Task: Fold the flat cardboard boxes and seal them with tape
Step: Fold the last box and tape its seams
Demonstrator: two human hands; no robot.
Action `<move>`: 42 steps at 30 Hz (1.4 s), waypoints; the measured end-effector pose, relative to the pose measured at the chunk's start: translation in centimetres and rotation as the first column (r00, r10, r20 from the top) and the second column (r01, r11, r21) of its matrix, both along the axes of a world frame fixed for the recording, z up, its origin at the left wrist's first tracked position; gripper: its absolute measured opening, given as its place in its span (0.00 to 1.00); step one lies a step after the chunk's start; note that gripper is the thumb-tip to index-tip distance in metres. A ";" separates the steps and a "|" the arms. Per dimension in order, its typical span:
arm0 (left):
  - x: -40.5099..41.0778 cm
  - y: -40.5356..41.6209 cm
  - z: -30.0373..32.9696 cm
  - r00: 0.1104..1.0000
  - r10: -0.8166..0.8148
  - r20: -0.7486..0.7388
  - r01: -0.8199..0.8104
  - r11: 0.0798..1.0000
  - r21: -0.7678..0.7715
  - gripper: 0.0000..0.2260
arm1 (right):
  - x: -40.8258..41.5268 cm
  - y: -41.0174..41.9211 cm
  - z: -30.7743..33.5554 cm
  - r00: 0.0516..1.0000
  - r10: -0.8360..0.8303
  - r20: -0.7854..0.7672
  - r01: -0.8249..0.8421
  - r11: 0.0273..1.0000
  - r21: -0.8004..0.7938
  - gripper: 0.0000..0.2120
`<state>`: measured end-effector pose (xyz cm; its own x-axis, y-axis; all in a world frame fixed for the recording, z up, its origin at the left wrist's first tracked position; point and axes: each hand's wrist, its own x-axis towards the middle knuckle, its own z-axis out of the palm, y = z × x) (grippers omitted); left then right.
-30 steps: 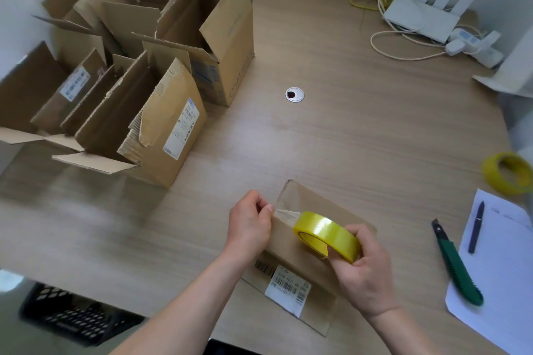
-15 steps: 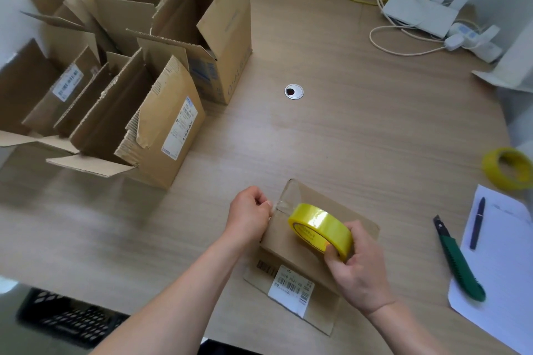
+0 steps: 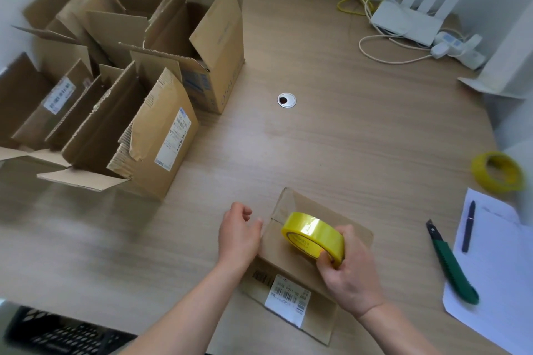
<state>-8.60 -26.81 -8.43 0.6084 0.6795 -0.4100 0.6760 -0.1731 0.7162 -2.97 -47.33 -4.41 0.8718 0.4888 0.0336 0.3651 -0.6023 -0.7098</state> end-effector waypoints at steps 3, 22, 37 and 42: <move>0.7 -2.9 0.3 0.965 0.063 0.256 -0.056 0.998 -0.036 0.07 | 0.1 -0.2 -0.2 1.000 -0.002 -0.001 0.002 0.999 -0.033 0.16; 2.5 -2.9 -2.2 0.989 -0.147 0.012 0.148 0.989 -0.025 0.20 | 4.2 -11.2 3.8 0.941 0.338 -0.029 -0.330 0.891 -0.313 0.12; 3.0 -3.5 -2.1 0.978 -0.203 -0.054 0.207 0.976 0.073 0.21 | 2.9 -15.2 1.0 0.902 0.203 -0.381 -0.365 0.830 -0.423 0.24; 2.9 -3.6 -2.2 0.979 -0.194 -0.054 0.197 0.979 0.057 0.23 | 2.9 -15.0 0.1 0.924 0.123 -0.362 -0.296 0.828 -0.475 0.15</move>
